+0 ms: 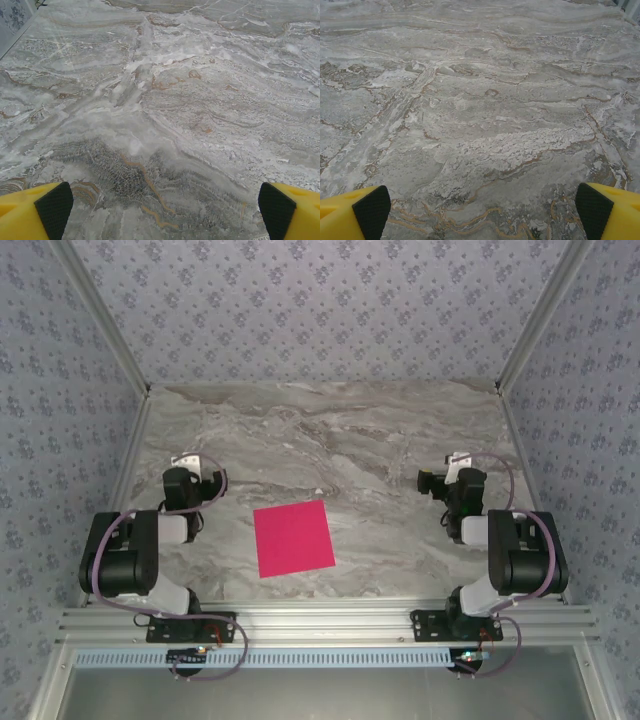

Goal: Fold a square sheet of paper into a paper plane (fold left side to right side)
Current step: Move the square sheet of paper to the center of the table.

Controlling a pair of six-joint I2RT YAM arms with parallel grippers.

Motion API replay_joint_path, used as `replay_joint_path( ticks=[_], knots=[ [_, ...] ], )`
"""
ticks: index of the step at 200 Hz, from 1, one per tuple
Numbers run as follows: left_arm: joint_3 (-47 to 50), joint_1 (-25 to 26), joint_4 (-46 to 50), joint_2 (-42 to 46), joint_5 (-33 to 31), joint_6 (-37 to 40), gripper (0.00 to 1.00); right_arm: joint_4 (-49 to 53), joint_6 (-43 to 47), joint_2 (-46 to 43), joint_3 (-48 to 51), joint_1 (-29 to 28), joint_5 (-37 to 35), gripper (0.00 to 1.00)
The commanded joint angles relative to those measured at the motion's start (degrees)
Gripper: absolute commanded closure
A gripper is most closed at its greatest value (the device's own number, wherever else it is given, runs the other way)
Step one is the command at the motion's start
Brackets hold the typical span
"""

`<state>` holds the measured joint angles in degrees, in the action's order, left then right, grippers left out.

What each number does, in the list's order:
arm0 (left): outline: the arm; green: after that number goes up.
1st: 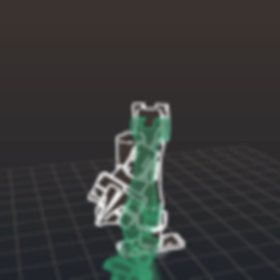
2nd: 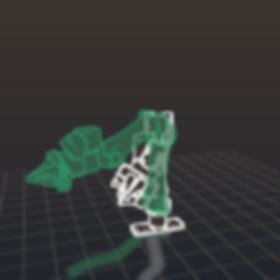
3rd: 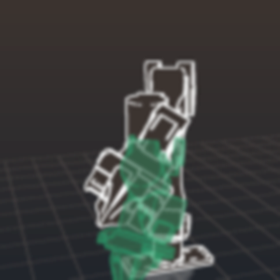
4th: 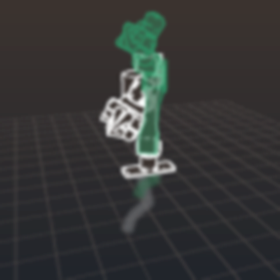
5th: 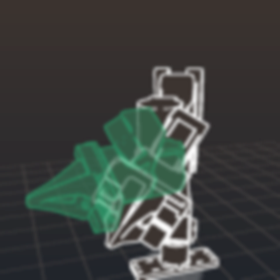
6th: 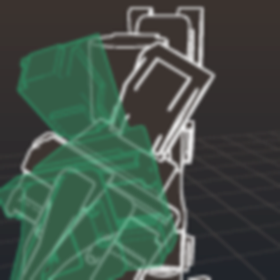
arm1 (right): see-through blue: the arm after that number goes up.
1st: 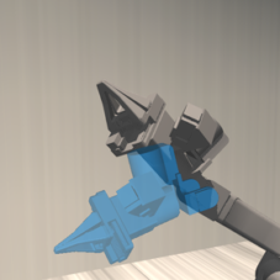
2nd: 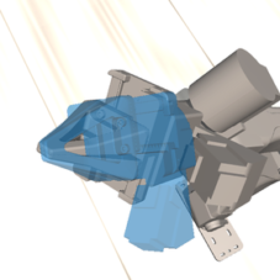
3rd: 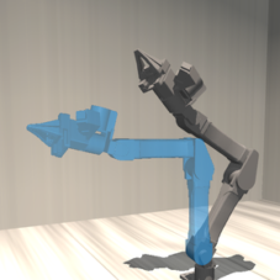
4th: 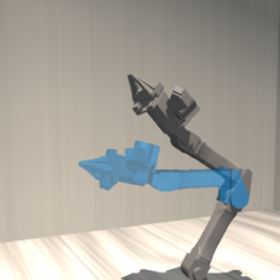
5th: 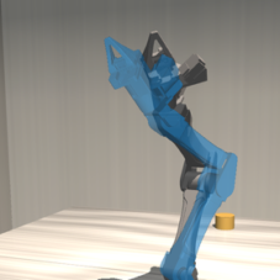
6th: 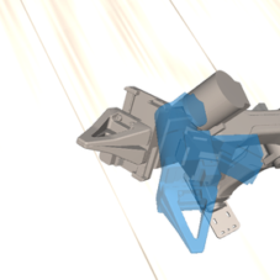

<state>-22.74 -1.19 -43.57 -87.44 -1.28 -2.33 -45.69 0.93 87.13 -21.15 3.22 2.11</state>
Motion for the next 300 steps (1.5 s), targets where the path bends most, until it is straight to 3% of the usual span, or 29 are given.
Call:
replay_joint_path(
  ticks=[1, 125, 146, 165, 189, 225, 270, 300],
  knots=[
    [-1.34, -0.39, -2.04, -0.33, 0.83, 0.93, 0.02, -1.07, 0.04, 0.23, -1.01, -0.55, -1.44, 0.0],
    [-1.25, -0.39, -1.86, 0.24, -1.26, -0.03, 0.02, -1.23, -0.05, 0.1, -0.85, -0.33, -1.1, 0.0],
    [-1.77, -0.1, 5.73, 8.24, -3.23, -0.04, 0.02, 1.58, -1.5, -2.85, -1.15, -0.09, -3.96, 0.0],
    [-3.19, 1.32, 15.63, 18.69, -4.06, -1.54, 0.02, 10.41, -2.07, -9.5, -2.99, -0.04, -5.01, 0.0],
    [-9.12, 7.2, 31.33, 27.14, -3.11, -5.7, 0.02, 21.67, -4.52, -19.36, -4.96, -1.13, -4.39, 0.0],
    [-17.67, 20.8, 51.99, 27.56, -2.25, -10.96, 0.02, 38.09, -8.07, -31.26, -8.08, -5.2, -2.88, 0.0],
    [-15.89, 37.69, 60.78, 22.55, -3.21, -21.45, 0.02, 47.74, -10.9, -38.68, -8.6, -11.83, -4.24, 0.0],
    [-12.78, 43.29, 60.03, 17.91, -3.16, -26.52, 0.02, 49.17, -10.53, -38.79, -8.91, -14.5, -6.97, 0.0]
  ],
)
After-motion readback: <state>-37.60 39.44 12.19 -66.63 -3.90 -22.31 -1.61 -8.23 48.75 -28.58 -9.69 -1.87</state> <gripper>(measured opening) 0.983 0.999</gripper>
